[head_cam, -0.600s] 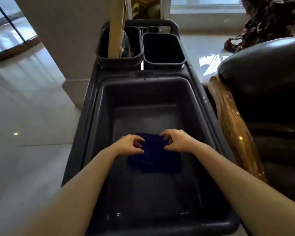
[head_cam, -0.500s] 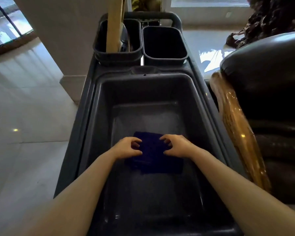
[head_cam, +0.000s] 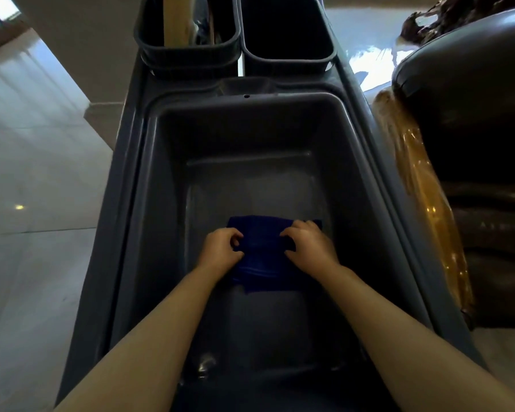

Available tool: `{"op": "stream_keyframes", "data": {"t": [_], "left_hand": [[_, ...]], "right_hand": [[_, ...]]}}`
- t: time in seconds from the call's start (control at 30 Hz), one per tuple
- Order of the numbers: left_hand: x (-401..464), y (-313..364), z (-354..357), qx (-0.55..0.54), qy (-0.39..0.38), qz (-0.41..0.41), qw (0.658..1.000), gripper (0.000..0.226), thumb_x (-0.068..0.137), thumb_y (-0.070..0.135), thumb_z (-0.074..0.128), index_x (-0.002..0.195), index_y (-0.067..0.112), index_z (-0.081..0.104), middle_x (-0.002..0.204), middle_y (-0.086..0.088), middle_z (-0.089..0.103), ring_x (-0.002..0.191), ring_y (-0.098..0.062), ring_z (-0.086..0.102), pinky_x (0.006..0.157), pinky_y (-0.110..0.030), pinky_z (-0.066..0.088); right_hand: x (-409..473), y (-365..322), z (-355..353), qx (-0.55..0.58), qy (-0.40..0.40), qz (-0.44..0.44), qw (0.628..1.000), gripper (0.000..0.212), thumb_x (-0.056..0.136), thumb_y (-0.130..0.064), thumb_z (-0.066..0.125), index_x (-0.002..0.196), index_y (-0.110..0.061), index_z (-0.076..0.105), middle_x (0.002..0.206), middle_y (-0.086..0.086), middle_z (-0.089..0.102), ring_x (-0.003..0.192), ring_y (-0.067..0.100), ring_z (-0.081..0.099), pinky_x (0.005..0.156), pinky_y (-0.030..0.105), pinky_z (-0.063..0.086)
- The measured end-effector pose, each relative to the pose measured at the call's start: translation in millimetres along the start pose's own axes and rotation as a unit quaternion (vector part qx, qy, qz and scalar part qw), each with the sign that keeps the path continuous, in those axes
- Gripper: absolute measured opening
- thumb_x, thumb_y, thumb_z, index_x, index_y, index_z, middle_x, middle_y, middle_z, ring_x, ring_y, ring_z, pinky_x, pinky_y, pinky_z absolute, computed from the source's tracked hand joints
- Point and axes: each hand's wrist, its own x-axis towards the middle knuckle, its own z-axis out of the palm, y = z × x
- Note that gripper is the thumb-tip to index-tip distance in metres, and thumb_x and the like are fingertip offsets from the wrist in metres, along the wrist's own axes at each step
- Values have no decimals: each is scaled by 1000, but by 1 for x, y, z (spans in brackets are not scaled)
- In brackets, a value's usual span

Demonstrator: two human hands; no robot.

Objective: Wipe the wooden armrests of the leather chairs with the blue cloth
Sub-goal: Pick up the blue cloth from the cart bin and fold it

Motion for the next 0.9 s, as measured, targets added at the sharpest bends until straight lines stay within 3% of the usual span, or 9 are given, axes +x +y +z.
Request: {"op": "stream_keyframes", "data": {"t": [0.13,0.27,0.43,0.53,0.73,0.9], "left_hand": [[-3,1,-7,-59,-34,-51,996,23,74,1,71,94,9,69,87,-3,62,84,-16,60,75,-21,44],[-8,9,-20,-116,-60,-73,989,24,74,3,72,98,7,70,91,-3,64,86,-13,58,78,-24,45],[-18,39,-50,-148,-58,-21,987,26,72,4,74,98,5,71,90,-8,69,80,-13,61,67,-19,48],[-24,64,-75,-151,-37,20,988,25,72,6,74,97,7,71,88,-7,70,75,-10,61,68,-18,46],[-44,130,-127,-163,-14,123,979,21,74,10,72,95,11,72,83,0,71,70,-2,65,58,-9,50],[-74,196,-137,-193,12,189,963,20,73,5,72,93,5,71,78,-3,70,69,-8,63,63,-11,52]], "right_hand": [[-9,0,2,22,30,7,999,21,82,-12,62,102,-17,66,110,2,64,103,19,53,76,31,46],[-8,4,-18,98,13,75,992,16,78,-15,66,92,-19,71,99,2,72,91,19,64,76,25,47],[-13,0,-66,122,45,79,988,14,75,-15,68,86,-21,72,88,0,73,78,15,64,71,29,53],[-20,-7,-108,133,90,57,985,14,72,-18,68,84,-24,73,80,-4,72,77,14,65,73,31,54],[-53,-13,-194,180,178,16,967,12,69,-15,71,77,-24,74,67,-8,68,61,-4,58,58,6,42],[-100,7,-245,185,237,11,954,15,71,-16,73,83,-26,74,79,-1,71,76,12,65,76,29,53]]}}
